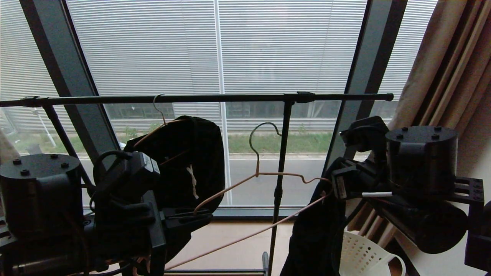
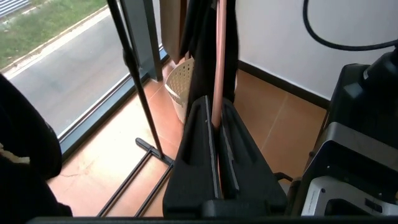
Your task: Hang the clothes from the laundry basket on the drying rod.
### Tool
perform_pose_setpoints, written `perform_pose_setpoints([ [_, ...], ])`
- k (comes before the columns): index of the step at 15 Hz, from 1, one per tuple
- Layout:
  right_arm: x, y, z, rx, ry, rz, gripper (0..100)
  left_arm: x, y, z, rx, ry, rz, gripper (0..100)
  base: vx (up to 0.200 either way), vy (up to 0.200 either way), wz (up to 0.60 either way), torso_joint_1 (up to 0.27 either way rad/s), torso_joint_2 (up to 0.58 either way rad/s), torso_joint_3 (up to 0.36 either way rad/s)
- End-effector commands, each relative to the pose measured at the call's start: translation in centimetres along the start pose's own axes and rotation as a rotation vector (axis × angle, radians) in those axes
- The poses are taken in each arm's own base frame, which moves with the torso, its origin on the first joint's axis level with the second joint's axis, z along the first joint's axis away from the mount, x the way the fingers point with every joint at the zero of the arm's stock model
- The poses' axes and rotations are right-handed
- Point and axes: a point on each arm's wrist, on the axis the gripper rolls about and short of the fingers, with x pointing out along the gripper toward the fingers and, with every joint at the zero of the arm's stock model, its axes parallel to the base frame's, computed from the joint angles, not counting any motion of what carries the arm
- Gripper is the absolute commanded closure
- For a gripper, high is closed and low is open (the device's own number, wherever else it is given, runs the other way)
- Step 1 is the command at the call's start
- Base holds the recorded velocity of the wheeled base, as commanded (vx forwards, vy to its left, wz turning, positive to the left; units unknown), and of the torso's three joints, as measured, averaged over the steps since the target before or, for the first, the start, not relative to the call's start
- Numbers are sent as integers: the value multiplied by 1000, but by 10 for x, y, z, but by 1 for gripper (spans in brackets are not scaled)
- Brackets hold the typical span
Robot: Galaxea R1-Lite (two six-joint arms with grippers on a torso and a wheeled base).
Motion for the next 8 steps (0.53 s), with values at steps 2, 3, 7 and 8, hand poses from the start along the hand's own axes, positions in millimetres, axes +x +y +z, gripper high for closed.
perform_pose_setpoints([
  [2,6,4,5,26,-8,-39,100,0,-2,-1,1,4,-8,100,0,0,0,0,0,0],
  [3,7,4,7,35,-13,-45,100,-1,-3,0,4,0,-9,100,0,0,0,0,0,0],
  [7,12,8,10,67,-16,-72,100,1,-4,1,7,-4,-16,100,0,0,0,0,0,0],
  [8,11,9,9,64,-15,-69,100,3,-2,3,7,-5,-14,100,0,0,0,0,0,0],
])
